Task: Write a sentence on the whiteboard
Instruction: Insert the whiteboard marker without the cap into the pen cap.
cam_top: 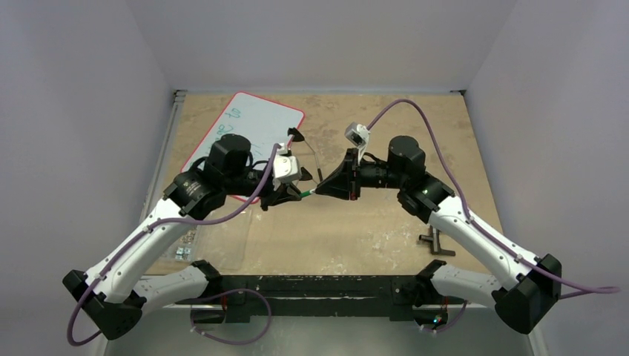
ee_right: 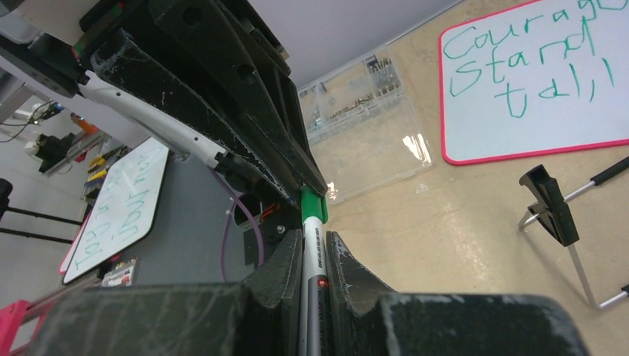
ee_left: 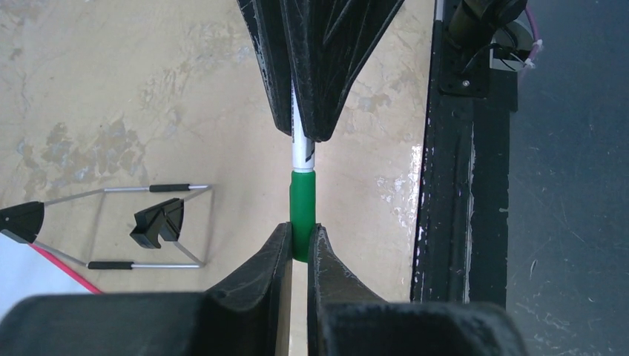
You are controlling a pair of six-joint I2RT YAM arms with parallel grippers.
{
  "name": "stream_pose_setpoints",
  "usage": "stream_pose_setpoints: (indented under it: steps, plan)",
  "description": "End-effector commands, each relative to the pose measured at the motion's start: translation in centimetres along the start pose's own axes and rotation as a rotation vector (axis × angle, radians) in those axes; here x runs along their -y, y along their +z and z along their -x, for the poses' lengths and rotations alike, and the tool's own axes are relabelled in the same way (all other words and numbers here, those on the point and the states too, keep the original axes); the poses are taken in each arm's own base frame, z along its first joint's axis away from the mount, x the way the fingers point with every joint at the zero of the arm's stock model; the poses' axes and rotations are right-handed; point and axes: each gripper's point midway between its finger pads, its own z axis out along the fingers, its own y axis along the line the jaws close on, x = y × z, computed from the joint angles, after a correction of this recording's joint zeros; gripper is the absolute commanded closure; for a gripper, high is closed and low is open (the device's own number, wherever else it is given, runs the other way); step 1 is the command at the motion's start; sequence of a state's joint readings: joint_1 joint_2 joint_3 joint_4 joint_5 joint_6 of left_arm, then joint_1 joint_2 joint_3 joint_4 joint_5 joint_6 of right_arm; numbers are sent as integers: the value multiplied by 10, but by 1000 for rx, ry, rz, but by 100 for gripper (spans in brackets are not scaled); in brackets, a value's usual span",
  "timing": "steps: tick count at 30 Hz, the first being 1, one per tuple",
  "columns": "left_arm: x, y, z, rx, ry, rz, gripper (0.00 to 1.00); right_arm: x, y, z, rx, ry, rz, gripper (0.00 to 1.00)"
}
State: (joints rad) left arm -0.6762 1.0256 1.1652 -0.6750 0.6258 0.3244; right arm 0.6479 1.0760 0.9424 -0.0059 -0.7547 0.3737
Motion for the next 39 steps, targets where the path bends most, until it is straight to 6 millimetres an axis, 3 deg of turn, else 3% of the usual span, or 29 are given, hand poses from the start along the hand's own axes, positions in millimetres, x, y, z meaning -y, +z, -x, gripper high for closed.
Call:
stream_pose_setpoints:
  steps: [1, 11, 21, 29, 33, 34, 39]
  plan:
    - [-1, 4, 21, 73, 35, -32, 100, 3, 6, 0, -19, -9, 12, 100]
    - [-24, 16, 41, 155, 5, 57, 100, 36, 24, -13, 11, 217, -131, 100]
    - [-19, 29, 59, 208, 87, 84, 100, 37, 55, -37, -15, 448, -167, 100]
    - [-25, 36, 69, 244, 105, 142, 100, 45, 56, -51, -20, 527, -216, 100]
    - [-25, 42, 58, 196, 71, 124, 100, 54, 44, -50, -9, 475, -303, 100]
    - [-23, 44, 52, 176, 61, 112, 100, 60, 39, -46, 9, 451, -344, 98]
    - [-22, 49, 29, 115, 8, 117, 100, 92, 2, -42, 28, 346, -566, 63]
